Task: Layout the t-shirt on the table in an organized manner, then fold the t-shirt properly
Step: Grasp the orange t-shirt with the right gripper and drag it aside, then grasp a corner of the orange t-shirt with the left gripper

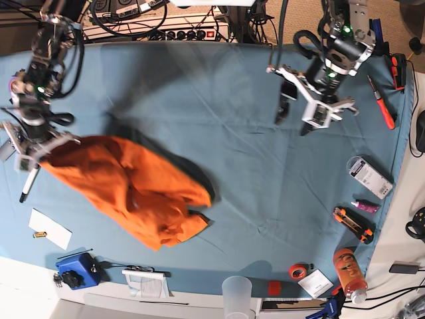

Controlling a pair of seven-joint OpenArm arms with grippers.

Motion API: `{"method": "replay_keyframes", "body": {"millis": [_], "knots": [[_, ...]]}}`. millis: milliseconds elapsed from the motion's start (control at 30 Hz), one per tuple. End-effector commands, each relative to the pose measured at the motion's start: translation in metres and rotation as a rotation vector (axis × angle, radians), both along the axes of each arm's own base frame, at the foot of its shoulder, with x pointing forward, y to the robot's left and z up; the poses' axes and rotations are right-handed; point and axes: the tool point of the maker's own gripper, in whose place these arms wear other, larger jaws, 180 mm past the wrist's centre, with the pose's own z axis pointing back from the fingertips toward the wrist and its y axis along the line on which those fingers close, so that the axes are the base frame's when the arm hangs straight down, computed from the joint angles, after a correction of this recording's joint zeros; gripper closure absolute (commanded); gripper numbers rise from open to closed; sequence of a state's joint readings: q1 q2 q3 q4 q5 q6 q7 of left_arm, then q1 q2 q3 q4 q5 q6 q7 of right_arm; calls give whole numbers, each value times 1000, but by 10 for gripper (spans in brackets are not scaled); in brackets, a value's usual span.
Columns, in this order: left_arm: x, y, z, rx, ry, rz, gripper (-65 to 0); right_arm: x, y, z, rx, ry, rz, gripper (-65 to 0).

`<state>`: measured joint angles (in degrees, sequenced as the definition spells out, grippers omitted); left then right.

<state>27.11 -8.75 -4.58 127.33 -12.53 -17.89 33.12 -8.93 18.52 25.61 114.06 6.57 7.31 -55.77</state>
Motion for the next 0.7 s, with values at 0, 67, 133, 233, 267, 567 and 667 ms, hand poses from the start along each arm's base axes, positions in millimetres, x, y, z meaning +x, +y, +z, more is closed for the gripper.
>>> {"method": "replay_keyframes", "body": {"millis": [0, 67, 133, 233, 267, 567, 667], "knots": [[3, -11, 13, -36, -45, -29, -337, -1, -7, 14, -29, -36, 5, 0], [4, -29, 13, -50, -51, -79, -337, -14, -18, 9, -22, -16, -20, 0], [6, -47, 7, -35, -48, -131, -337, -26, -27, 4, -20, 2, -50, 0], [11, -73, -9, -3, -35, -207, -337, -37, -32, -2, -14, 20, -75, 0], [14, -81, -13, 5, -38, -231, -337, -39, -31, -3, -14, 27, -74, 0], [79, -105, -4, 0, -119, -161, -337, -41, -23, -13, 10, 44, -57, 0], [100, -115, -3, -27, -101, -154, -337, -39, -20, -14, 2, 58, -26, 0]]}}
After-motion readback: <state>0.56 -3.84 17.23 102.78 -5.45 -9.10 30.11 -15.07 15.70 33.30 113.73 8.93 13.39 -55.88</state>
